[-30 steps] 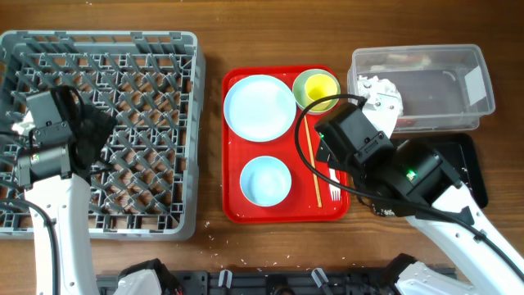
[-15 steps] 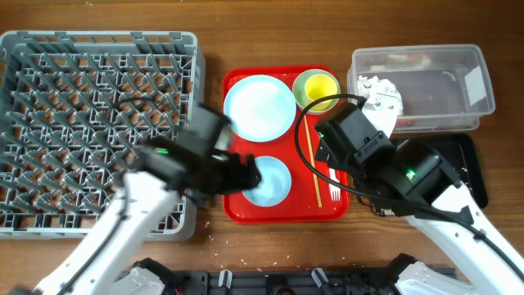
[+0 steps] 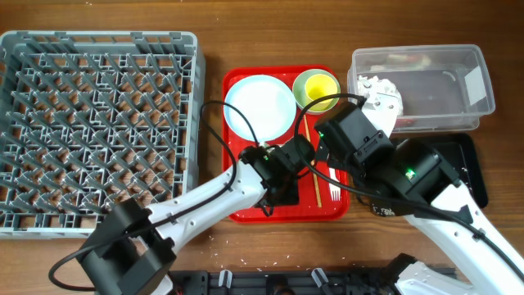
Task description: Sort waste into correct bins and load items into the dishwasher rack
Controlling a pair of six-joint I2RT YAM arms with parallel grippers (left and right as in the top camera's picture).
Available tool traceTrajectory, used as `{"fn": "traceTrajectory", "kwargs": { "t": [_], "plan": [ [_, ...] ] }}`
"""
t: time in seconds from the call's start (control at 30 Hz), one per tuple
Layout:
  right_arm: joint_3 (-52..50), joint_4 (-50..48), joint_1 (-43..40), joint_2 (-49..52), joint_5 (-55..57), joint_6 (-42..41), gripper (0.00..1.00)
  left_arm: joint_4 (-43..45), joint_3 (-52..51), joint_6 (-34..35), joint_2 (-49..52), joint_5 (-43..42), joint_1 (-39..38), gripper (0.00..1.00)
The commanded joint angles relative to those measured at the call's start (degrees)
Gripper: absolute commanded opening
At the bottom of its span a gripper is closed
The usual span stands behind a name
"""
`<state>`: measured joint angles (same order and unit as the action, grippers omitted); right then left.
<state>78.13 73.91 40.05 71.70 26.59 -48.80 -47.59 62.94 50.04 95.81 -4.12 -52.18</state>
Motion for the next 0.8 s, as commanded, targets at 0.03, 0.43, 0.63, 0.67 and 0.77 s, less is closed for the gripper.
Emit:
{"fn": "traceTrajectory", "kwargs": {
  "t": [0.03, 0.43, 0.63, 0.67, 0.77],
  "plan": [
    [0.24, -0.31, -0.26, 0.52, -0.11, -0.74, 1.0, 1.29, -0.15, -2.95, 0.79, 6.19, -3.19, 0.57],
    [0.24, -0.66, -0.26, 0.52, -0.11, -0.74, 1.0, 7.32, -1.86, -1.33, 4.11, 9.73, -3.72, 0.6],
    [0.24, -0.85, -0.26, 0.52, -0.11, -0.72, 1.0, 7.37, -1.99, 0.61, 4.52, 9.73, -2.78, 0.53],
    [0.24, -0.87, -0.26, 0.52, -0.11, -0.74, 1.0, 7.58, -1.99, 0.61, 4.52, 9.77, -2.75, 0.53],
    [0.24, -1.03, -0.26, 0.52, -0.11, -0.74, 1.0, 9.22, -1.99, 0.55, 4.98, 9.79, -2.78, 0.53]
  ]
}}
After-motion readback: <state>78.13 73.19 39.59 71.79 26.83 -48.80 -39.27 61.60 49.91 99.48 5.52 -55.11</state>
